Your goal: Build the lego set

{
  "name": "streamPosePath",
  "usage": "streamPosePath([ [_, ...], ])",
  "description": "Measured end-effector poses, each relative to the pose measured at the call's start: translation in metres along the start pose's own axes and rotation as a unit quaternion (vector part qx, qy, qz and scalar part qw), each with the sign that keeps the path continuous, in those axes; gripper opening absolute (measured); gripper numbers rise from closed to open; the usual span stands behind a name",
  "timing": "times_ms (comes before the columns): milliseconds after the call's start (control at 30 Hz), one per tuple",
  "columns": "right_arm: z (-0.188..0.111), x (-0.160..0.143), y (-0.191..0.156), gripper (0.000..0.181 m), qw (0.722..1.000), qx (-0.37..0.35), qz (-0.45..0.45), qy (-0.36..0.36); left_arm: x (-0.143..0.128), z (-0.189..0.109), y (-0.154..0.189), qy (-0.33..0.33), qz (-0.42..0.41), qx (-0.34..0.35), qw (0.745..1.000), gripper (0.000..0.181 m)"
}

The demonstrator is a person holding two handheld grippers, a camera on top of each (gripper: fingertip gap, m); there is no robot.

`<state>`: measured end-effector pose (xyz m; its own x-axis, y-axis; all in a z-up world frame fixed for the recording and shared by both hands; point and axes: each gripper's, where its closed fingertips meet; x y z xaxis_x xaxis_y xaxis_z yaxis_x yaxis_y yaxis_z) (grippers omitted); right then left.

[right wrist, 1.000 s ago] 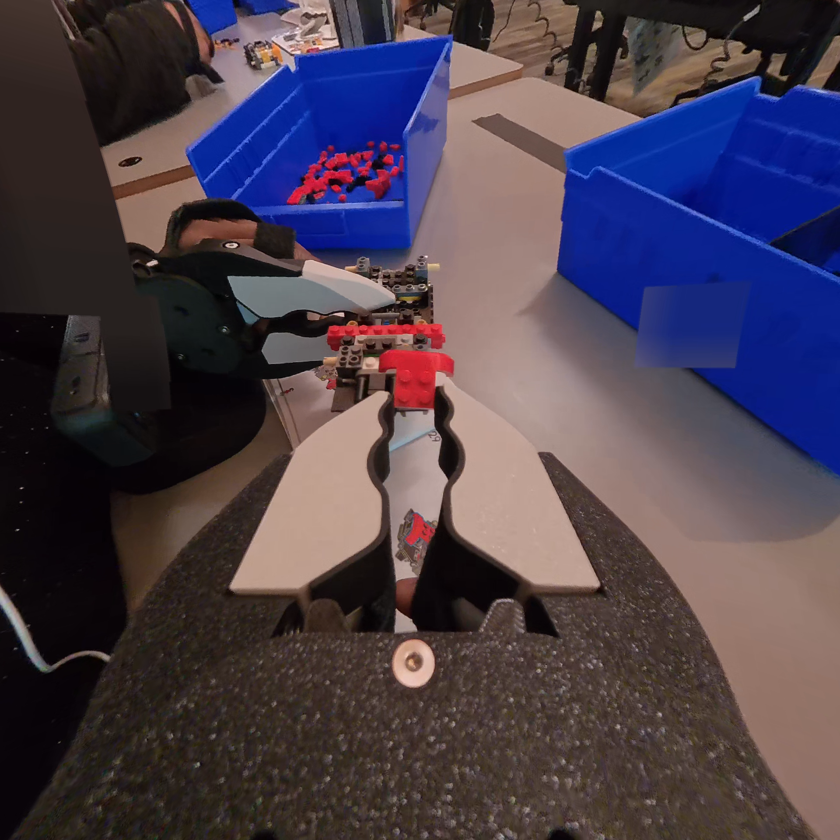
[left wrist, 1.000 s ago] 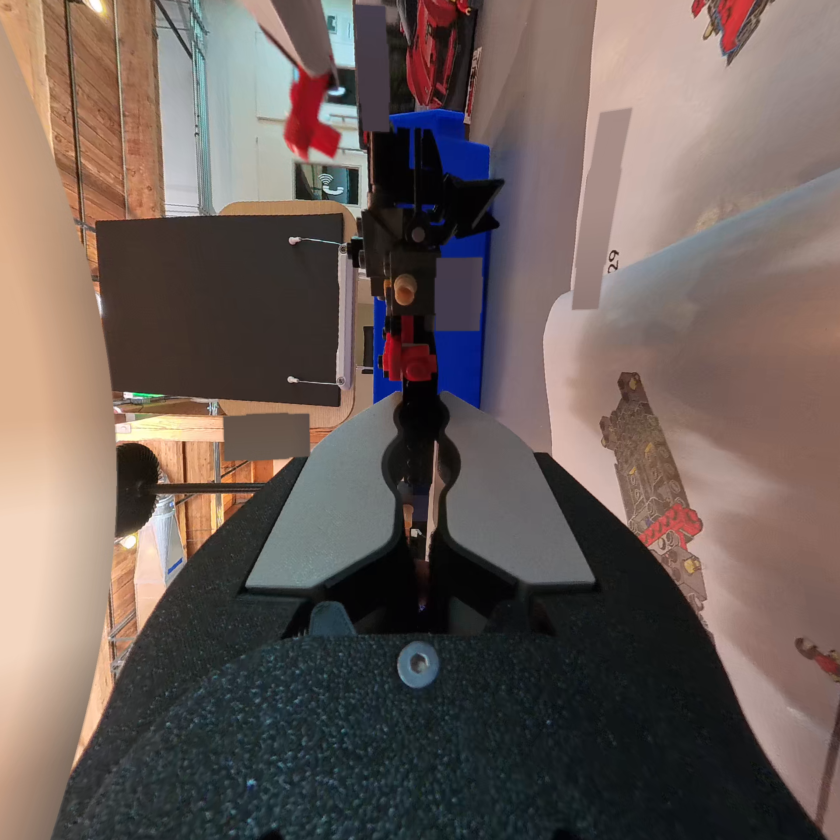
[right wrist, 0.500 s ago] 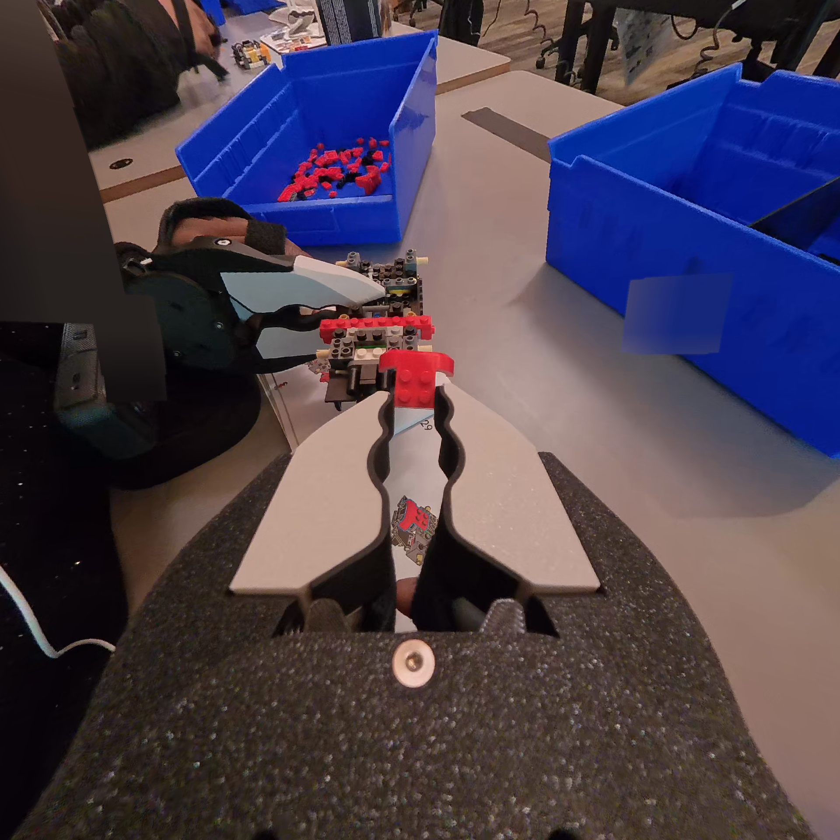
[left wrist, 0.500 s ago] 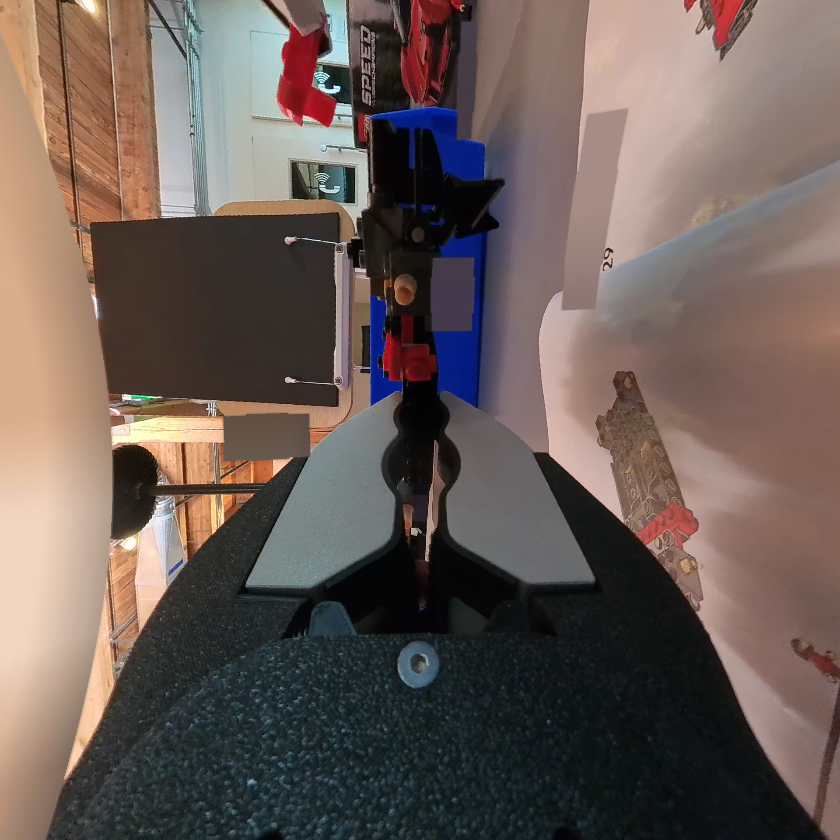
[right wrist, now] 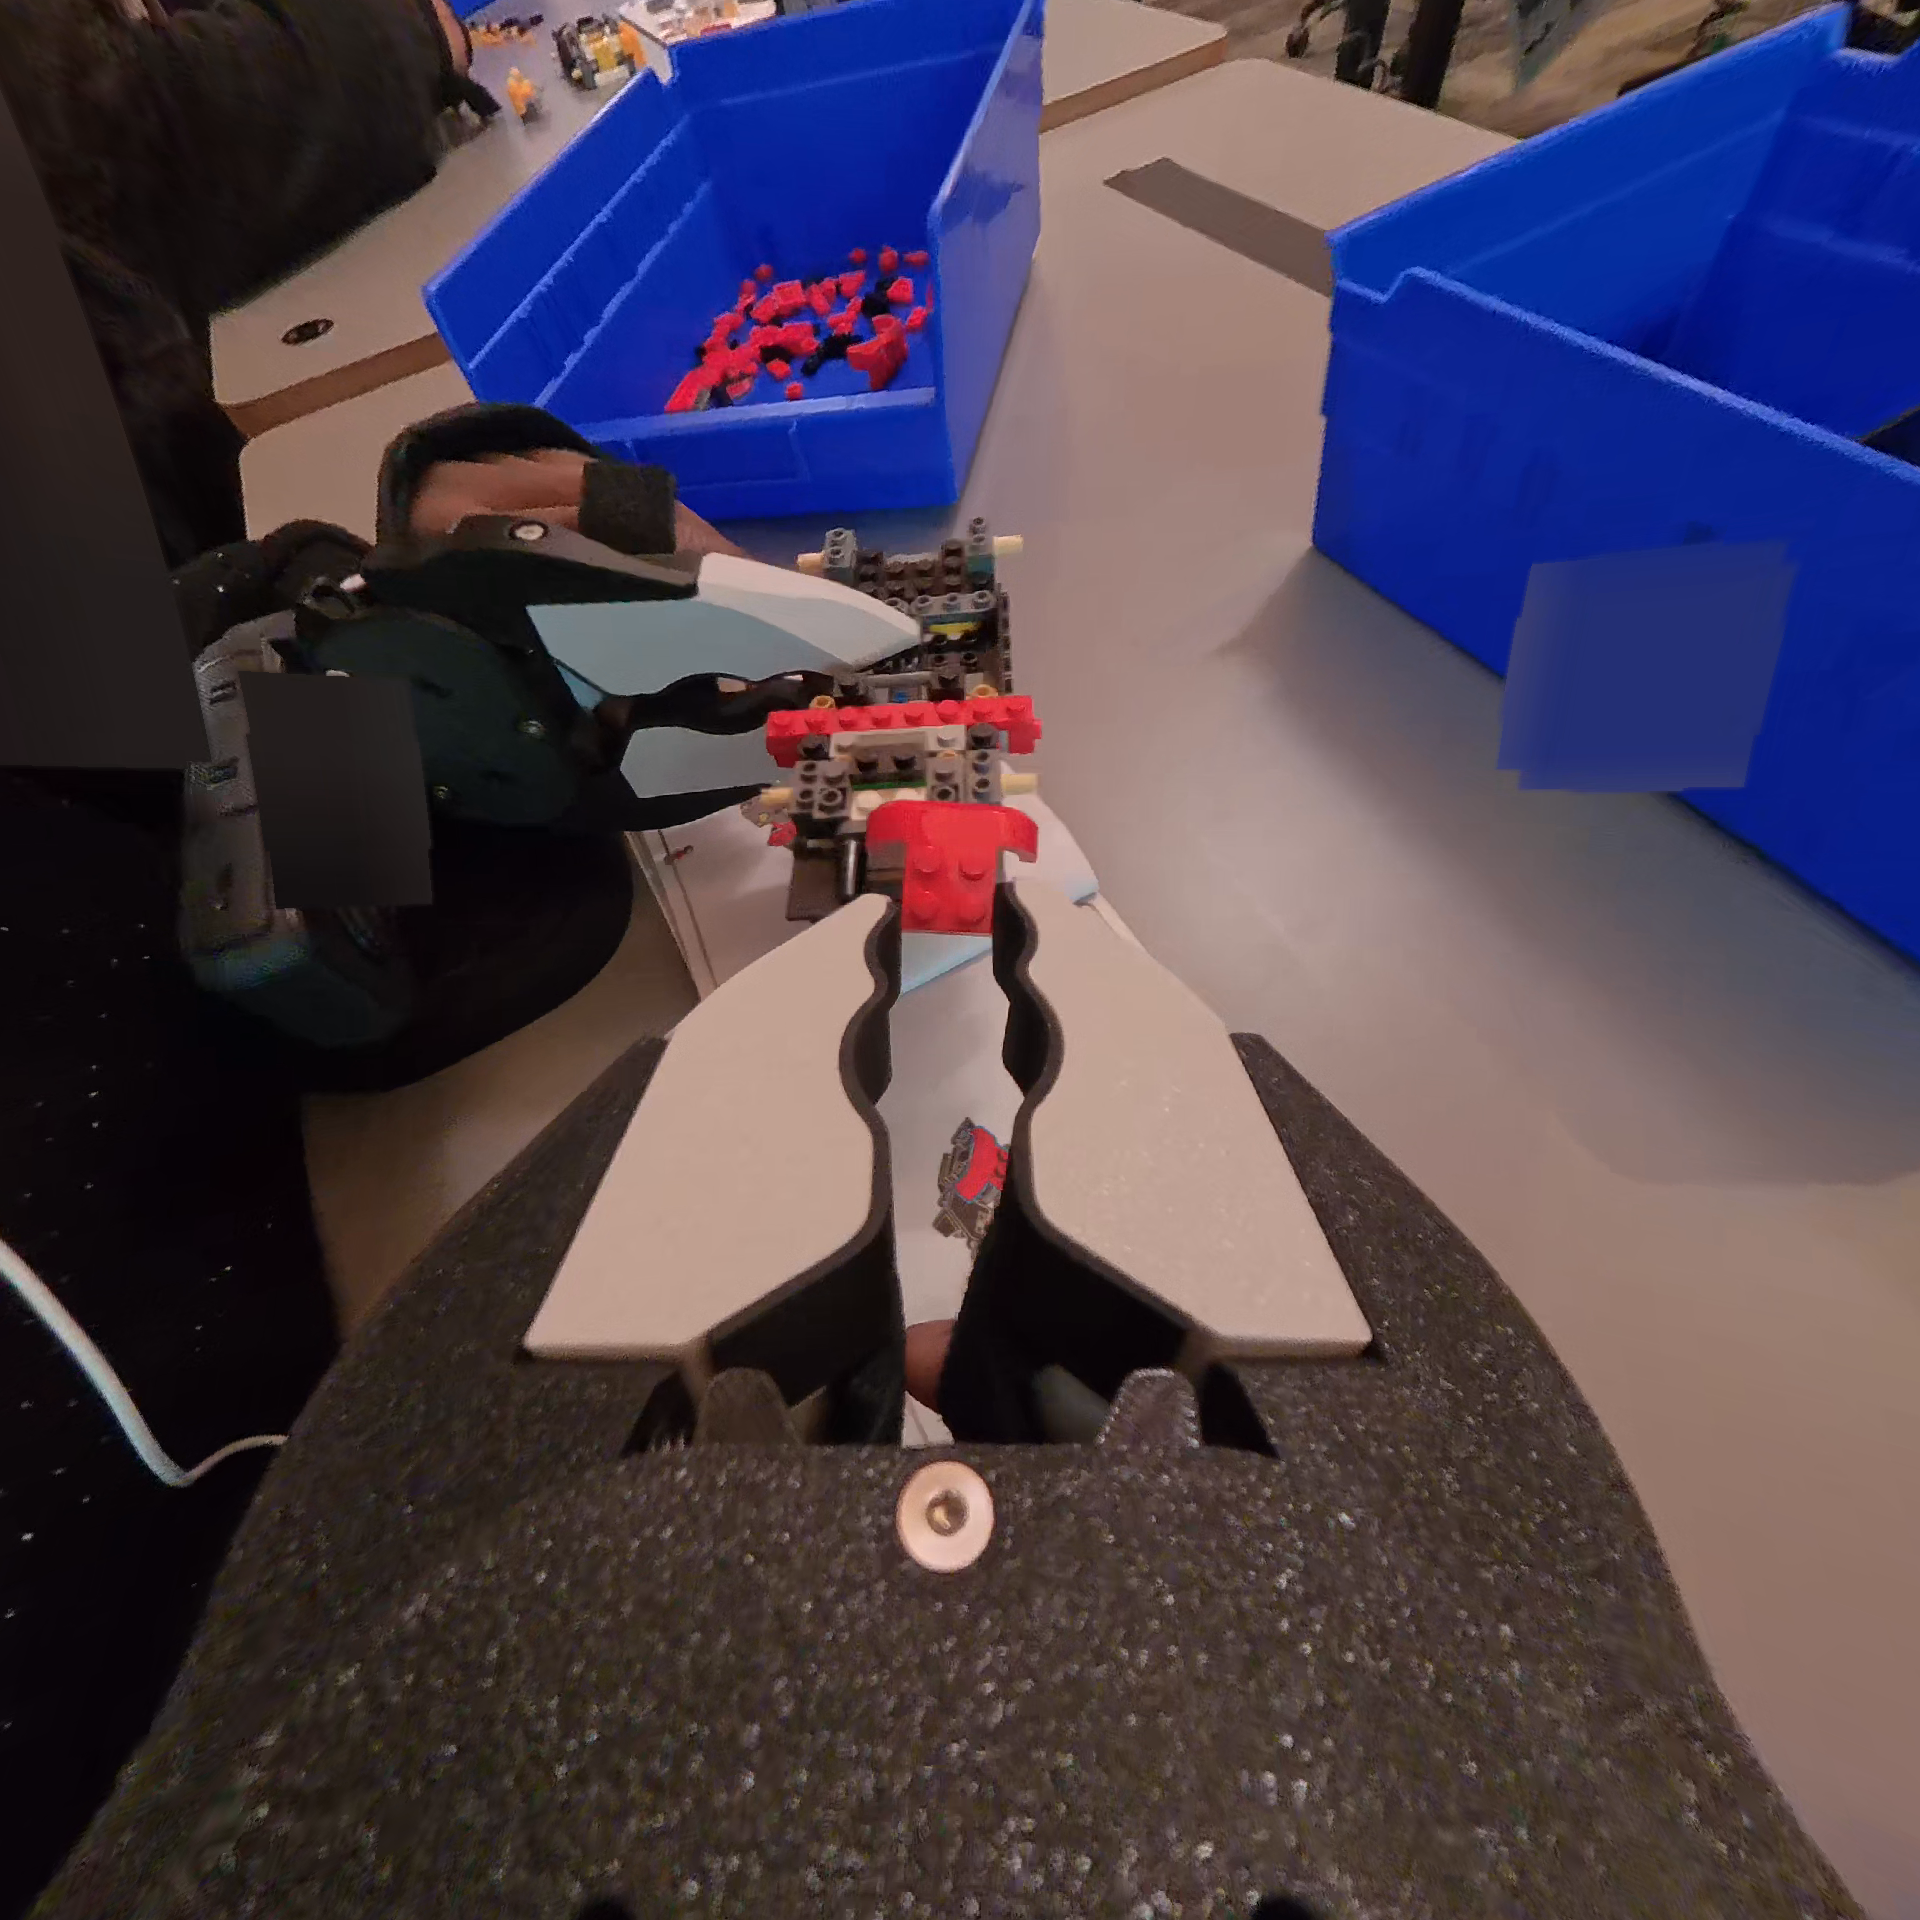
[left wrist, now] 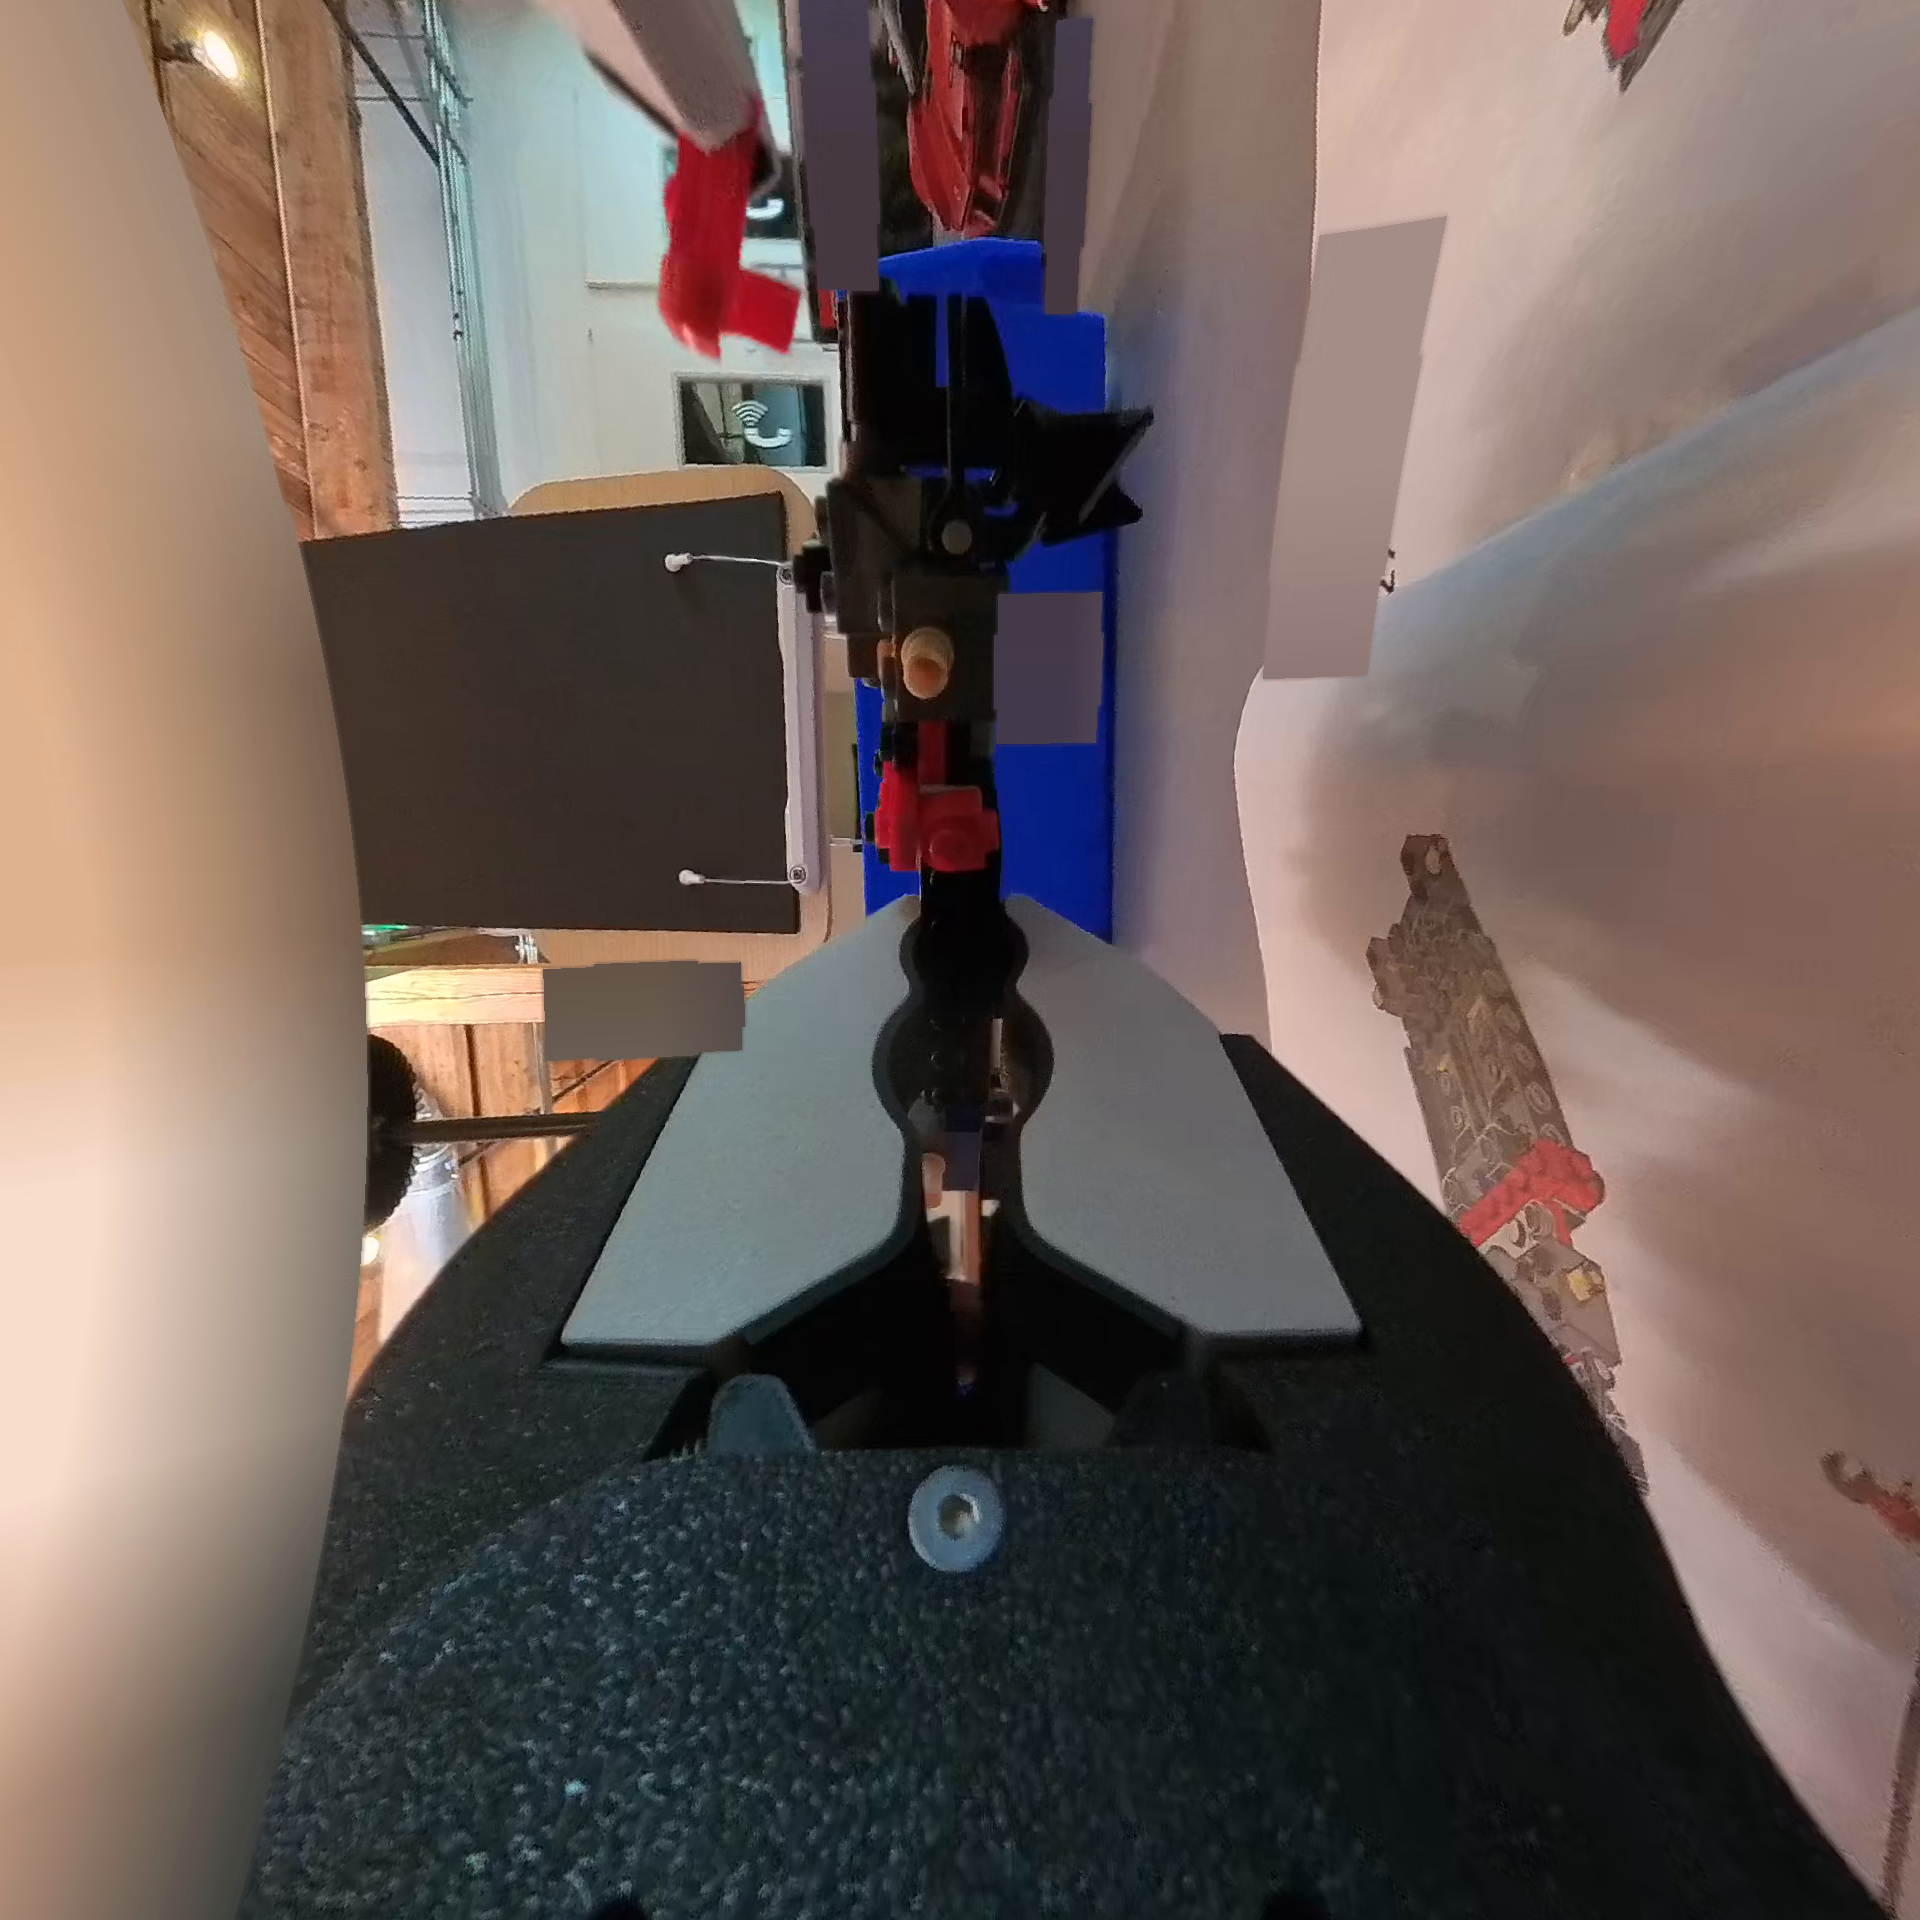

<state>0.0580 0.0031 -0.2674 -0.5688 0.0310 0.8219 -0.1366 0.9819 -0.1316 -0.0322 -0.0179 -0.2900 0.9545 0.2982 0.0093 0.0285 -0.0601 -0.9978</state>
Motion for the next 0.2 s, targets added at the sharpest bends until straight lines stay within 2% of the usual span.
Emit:
streamPosePath([
  [200, 0.014, -0.003, -0.009, 0.017, 0.998, -0.014, -0.029, -0.052, 0.002, -0.001, -0.001, -0.003, 0.022, 0.010, 1.000, 0.008],
])
Point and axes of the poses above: each gripper's, where its closed fingertips meet, z out along the fingers, x out of its top, y = z × x across the jaws, and after that the axes turned 7 degrees about -y, right-handed
